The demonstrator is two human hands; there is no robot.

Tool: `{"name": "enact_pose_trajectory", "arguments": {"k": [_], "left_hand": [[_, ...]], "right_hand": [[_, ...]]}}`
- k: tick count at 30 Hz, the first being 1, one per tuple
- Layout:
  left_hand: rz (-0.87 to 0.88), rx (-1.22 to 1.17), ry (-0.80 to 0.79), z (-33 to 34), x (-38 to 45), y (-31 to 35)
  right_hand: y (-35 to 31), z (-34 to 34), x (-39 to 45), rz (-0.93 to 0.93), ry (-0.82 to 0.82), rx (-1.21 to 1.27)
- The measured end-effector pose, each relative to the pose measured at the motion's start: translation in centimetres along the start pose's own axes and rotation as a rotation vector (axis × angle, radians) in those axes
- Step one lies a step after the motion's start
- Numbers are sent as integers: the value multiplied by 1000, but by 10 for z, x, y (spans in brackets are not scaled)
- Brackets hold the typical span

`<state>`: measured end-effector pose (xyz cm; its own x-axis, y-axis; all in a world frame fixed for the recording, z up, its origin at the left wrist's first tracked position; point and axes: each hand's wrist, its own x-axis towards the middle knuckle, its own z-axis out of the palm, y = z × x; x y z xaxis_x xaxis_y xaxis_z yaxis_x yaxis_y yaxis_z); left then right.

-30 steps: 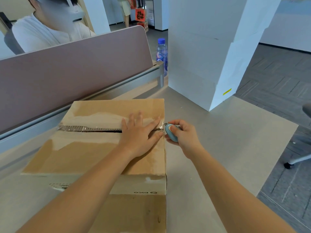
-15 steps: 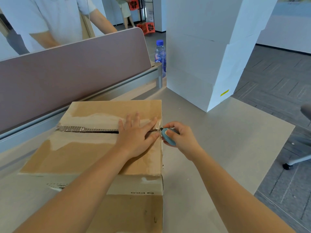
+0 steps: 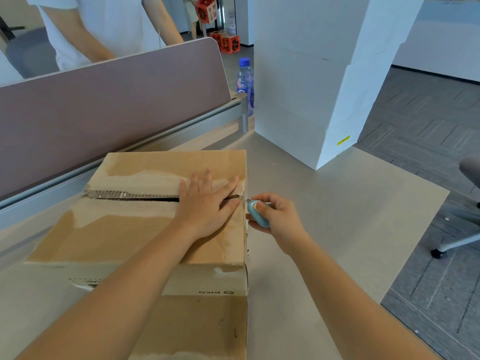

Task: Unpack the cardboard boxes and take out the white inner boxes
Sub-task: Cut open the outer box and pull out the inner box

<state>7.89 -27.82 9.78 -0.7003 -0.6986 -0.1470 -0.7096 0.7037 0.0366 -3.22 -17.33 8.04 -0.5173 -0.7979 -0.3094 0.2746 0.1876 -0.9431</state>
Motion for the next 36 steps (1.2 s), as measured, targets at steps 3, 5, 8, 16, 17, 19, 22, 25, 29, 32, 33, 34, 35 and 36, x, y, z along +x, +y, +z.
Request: {"name": "enact_pose_trajectory", "arguments": {"k": [3, 5, 8, 16, 17, 19, 22, 25, 29, 32, 33, 34, 35, 36], "left_hand": [[-1, -2, 4, 0, -1, 1], [-2, -10, 8, 0, -1, 0], [-4, -13, 6, 0, -1, 0], [3, -10, 14, 1, 0, -1], [2, -11, 15, 1, 0, -1], [0, -14, 12, 1, 0, -1], [1, -10, 12, 1, 1, 0], [5, -10, 11, 1, 0, -1], [6, -9, 16, 1, 0, -1], [4, -12, 11, 1, 0, 0], [3, -14, 9, 1, 0, 0], [2, -17, 9, 1, 0, 0], [2, -22, 9, 2, 0, 0], [2, -25, 11, 2, 0, 0]], "right_hand": [[-2, 3, 1, 39, 18, 61], [-5, 5, 2, 20, 37, 2], [-6, 5, 3, 18, 57, -10], [-10, 6, 0, -28, 36, -86], [-12, 7, -1, -40, 32, -120], [-12, 7, -2, -50, 35, -138], [-9, 6, -3, -27, 48, -57], [-7, 7, -4, -18, 69, -23], [-9, 9, -4, -19, 76, -65], [-12, 11, -4, -33, 69, -139], [-13, 11, -3, -45, 65, -185], [-14, 11, -3, -58, 58, -235], [-15, 11, -2, -68, 46, -278], [-17, 10, -2, -73, 32, -310]]}}
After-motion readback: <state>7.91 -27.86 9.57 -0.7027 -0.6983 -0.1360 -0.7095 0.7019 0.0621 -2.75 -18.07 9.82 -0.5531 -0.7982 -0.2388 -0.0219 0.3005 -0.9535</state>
